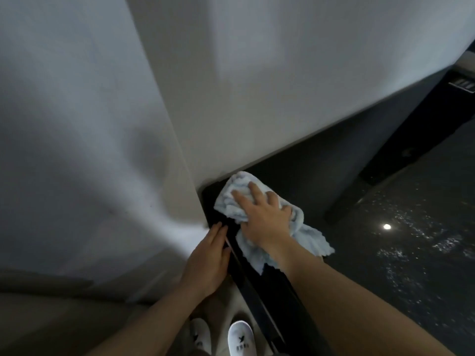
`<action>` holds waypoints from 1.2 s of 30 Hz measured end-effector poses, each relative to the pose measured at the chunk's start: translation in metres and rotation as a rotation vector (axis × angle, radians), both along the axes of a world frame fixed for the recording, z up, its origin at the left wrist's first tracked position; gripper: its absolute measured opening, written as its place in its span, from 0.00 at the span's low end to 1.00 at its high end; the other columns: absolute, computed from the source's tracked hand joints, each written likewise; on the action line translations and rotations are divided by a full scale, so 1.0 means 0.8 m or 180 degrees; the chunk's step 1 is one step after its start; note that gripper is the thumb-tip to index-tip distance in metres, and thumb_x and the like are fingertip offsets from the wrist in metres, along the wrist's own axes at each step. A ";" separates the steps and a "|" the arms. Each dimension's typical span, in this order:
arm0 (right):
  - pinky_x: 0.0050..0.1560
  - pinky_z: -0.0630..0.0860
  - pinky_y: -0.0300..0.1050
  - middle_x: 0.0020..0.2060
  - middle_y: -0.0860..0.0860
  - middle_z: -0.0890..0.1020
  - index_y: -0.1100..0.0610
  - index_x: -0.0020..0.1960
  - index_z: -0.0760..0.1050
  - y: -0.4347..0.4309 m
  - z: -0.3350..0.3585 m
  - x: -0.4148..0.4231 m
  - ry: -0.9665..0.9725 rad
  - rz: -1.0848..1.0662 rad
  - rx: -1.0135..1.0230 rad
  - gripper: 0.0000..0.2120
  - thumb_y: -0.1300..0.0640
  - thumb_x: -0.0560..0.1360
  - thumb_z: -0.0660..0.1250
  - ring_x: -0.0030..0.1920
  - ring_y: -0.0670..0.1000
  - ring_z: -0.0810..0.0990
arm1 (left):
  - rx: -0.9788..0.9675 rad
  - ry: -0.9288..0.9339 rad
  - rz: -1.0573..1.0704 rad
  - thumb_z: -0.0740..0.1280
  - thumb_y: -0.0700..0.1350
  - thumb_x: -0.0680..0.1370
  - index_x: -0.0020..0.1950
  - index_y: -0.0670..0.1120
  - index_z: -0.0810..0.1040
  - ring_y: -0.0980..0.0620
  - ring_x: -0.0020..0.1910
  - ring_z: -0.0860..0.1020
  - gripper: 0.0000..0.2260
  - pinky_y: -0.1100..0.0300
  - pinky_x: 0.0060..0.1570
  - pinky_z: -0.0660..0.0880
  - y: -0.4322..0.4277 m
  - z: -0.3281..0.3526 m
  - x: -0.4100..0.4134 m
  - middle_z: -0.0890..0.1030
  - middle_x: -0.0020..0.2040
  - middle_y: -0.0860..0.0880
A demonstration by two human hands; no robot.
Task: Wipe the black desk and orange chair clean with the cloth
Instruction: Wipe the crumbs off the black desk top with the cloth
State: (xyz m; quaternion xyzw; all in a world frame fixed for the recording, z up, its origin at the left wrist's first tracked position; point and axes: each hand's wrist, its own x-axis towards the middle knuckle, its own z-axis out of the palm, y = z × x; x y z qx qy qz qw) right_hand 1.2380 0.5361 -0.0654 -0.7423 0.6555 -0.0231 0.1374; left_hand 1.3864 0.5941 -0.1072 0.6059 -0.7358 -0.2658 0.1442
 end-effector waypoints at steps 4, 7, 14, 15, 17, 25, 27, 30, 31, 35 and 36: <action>0.61 0.60 0.65 0.73 0.46 0.56 0.33 0.69 0.54 0.013 0.001 -0.021 0.0288 0.0547 0.0250 0.35 0.52 0.70 0.67 0.68 0.57 0.58 | 0.0340 0.0140 0.0466 0.57 0.43 0.81 0.73 0.48 0.63 0.52 0.71 0.64 0.19 0.69 0.59 0.59 0.014 -0.002 0.022 0.64 0.74 0.50; 0.54 0.33 0.53 0.40 0.49 0.75 0.48 0.48 0.75 0.033 0.011 -0.021 -0.1104 0.1485 0.0134 0.23 0.43 0.56 0.73 0.38 0.42 0.69 | 0.0564 0.0201 0.0727 0.57 0.44 0.82 0.73 0.48 0.64 0.51 0.71 0.65 0.19 0.65 0.63 0.60 0.015 -0.002 0.029 0.66 0.73 0.50; 0.61 0.63 0.56 0.73 0.45 0.62 0.39 0.71 0.61 0.043 0.014 0.006 -0.0445 0.0608 -0.0363 0.29 0.49 0.73 0.65 0.67 0.57 0.65 | 0.1329 0.2427 0.2252 0.56 0.42 0.81 0.62 0.46 0.75 0.48 0.60 0.75 0.12 0.56 0.59 0.68 0.001 0.028 0.006 0.78 0.61 0.46; 0.61 0.64 0.57 0.73 0.46 0.64 0.39 0.71 0.62 0.059 0.007 0.015 -0.0505 0.0808 -0.0420 0.29 0.50 0.72 0.66 0.67 0.57 0.66 | 0.1679 0.3213 0.2575 0.57 0.43 0.81 0.57 0.46 0.77 0.48 0.54 0.77 0.11 0.53 0.54 0.72 0.000 0.035 0.006 0.81 0.54 0.46; 0.58 0.67 0.58 0.71 0.48 0.68 0.41 0.68 0.68 0.072 -0.007 0.020 -0.0144 0.1113 -0.0781 0.27 0.52 0.70 0.68 0.65 0.59 0.69 | 0.2209 0.4376 0.2841 0.57 0.46 0.80 0.51 0.44 0.78 0.46 0.46 0.79 0.12 0.51 0.48 0.74 0.003 0.046 0.012 0.83 0.43 0.44; 0.59 0.63 0.57 0.74 0.48 0.60 0.42 0.71 0.62 0.001 0.020 -0.014 0.0594 -0.0047 -0.0908 0.26 0.54 0.75 0.61 0.65 0.59 0.63 | 0.2184 0.4396 0.3044 0.57 0.53 0.80 0.48 0.44 0.78 0.49 0.45 0.81 0.16 0.53 0.46 0.73 0.006 0.056 0.040 0.82 0.46 0.46; 0.61 0.63 0.58 0.75 0.47 0.55 0.39 0.73 0.57 -0.004 0.028 0.001 0.0473 0.0144 -0.0454 0.29 0.55 0.75 0.61 0.67 0.59 0.60 | 0.2203 0.4042 0.3104 0.58 0.52 0.80 0.49 0.47 0.77 0.49 0.45 0.79 0.12 0.53 0.49 0.71 0.006 0.056 0.035 0.79 0.49 0.48; 0.63 0.64 0.57 0.69 0.47 0.65 0.40 0.68 0.66 -0.002 0.027 0.016 0.0484 0.0915 0.0388 0.24 0.52 0.72 0.64 0.66 0.57 0.65 | 0.2197 0.3771 0.3187 0.60 0.49 0.79 0.48 0.48 0.76 0.50 0.44 0.79 0.07 0.54 0.48 0.71 0.008 0.057 0.031 0.78 0.49 0.49; 0.63 0.67 0.56 0.65 0.49 0.72 0.43 0.63 0.72 -0.007 0.036 0.013 0.0376 0.0915 0.0878 0.22 0.48 0.69 0.65 0.63 0.56 0.69 | 0.2195 0.3720 0.3179 0.60 0.48 0.79 0.49 0.48 0.76 0.50 0.44 0.79 0.07 0.54 0.46 0.72 0.008 0.058 0.031 0.78 0.48 0.49; 0.52 0.71 0.49 0.54 0.48 0.79 0.46 0.54 0.76 -0.025 0.070 -0.016 -0.0086 0.0602 0.0999 0.16 0.46 0.68 0.64 0.55 0.55 0.76 | 0.2070 0.3400 0.3093 0.61 0.48 0.79 0.55 0.48 0.75 0.51 0.45 0.80 0.08 0.58 0.42 0.72 0.005 0.058 0.027 0.79 0.50 0.50; 0.53 0.68 0.50 0.58 0.46 0.76 0.43 0.58 0.74 -0.021 0.067 -0.022 -0.0061 0.0415 0.0537 0.17 0.47 0.70 0.64 0.57 0.55 0.73 | 0.2045 0.3301 0.3027 0.60 0.48 0.80 0.57 0.48 0.75 0.51 0.47 0.80 0.08 0.58 0.42 0.73 0.004 0.059 0.023 0.79 0.51 0.50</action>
